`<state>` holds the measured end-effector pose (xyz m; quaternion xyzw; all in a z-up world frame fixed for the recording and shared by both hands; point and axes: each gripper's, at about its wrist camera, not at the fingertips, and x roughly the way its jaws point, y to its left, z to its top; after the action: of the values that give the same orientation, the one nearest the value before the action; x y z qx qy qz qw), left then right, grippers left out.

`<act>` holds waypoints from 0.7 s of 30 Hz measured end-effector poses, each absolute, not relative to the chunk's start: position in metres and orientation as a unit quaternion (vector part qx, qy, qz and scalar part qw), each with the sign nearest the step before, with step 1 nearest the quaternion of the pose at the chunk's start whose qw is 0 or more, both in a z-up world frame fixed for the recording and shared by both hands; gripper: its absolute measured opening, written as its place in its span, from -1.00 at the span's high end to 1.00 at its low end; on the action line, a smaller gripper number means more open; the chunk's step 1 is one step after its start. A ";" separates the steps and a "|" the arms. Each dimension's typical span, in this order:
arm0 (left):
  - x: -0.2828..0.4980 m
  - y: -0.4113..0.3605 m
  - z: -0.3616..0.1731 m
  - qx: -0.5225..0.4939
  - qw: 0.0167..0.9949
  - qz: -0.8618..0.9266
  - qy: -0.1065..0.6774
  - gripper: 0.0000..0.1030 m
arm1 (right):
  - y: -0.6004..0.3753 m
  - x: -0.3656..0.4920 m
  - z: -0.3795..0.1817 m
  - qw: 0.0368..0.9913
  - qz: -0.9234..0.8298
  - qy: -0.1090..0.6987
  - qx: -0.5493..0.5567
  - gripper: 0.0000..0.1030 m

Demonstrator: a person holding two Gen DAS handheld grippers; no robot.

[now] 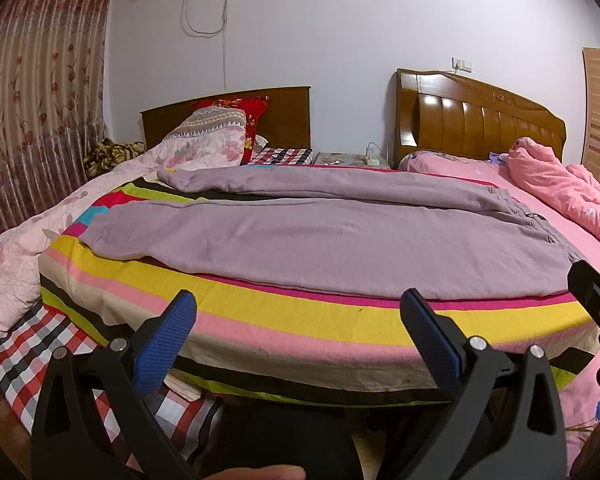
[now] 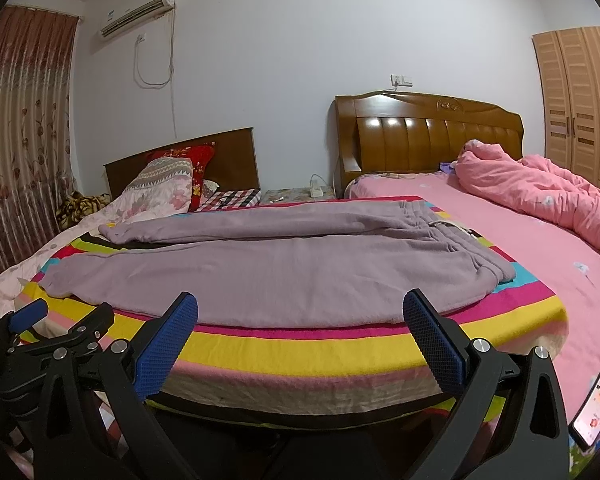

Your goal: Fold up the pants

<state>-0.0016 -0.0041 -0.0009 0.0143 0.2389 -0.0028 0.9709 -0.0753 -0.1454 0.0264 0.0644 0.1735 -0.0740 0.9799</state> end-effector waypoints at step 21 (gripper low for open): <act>-0.002 -0.003 -0.001 0.017 0.971 -0.002 0.240 -0.97 | -0.146 -0.074 0.025 0.979 -0.072 0.178 0.070 -0.92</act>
<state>-0.0021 -0.0029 -0.0011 0.0166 0.2396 -0.0024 0.9707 -0.0740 -0.1461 0.0248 0.0704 0.1782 -0.0723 0.9788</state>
